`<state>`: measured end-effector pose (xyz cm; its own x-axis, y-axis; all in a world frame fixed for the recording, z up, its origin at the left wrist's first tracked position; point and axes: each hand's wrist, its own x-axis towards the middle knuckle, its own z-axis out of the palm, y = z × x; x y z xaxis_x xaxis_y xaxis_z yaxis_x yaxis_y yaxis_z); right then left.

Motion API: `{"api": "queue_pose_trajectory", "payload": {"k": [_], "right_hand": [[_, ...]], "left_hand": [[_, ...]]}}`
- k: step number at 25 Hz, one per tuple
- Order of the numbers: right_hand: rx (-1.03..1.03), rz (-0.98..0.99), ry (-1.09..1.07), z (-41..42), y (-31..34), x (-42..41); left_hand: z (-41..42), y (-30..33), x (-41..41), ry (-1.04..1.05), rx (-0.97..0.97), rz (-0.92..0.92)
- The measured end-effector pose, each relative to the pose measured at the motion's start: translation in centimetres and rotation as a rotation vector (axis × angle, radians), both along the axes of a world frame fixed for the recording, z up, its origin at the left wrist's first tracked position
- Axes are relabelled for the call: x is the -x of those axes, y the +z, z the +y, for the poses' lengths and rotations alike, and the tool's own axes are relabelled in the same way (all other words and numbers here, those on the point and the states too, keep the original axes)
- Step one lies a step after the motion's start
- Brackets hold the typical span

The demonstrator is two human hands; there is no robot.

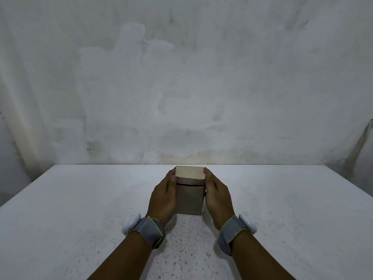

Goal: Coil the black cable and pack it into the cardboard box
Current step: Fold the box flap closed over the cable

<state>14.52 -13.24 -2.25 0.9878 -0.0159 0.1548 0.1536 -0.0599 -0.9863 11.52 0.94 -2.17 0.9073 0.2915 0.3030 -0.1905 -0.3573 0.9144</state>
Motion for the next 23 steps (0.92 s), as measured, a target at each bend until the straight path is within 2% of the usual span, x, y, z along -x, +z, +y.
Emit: {"api": "queue_pose_trajectory", "payload": {"k": [5, 9, 12, 18, 23], "right_hand": [[0.021, -0.016, -0.002, 0.0, -0.4, 0.2], [0.018, -0.012, 0.0, -0.1, -0.7, -0.1], [0.039, 0.01, 0.006, -0.2, -0.8, 0.0], [0.066, 0.127, 0.111, 1.1, -0.7, 0.7], [0.087, 0.172, 0.096, 1.9, -0.3, 0.1]], "left_hand": [[0.2, -0.6, 0.1, -0.005, -0.014, -0.001], [0.1, -0.9, 0.2, -0.023, 0.124, 0.049], [0.0, -0.9, 0.2, -0.003, 0.146, 0.094], [-1.2, -0.7, 0.4, -0.01, 0.028, 0.121], [-1.4, -0.7, -0.1, 0.019, -0.034, 0.119]]}}
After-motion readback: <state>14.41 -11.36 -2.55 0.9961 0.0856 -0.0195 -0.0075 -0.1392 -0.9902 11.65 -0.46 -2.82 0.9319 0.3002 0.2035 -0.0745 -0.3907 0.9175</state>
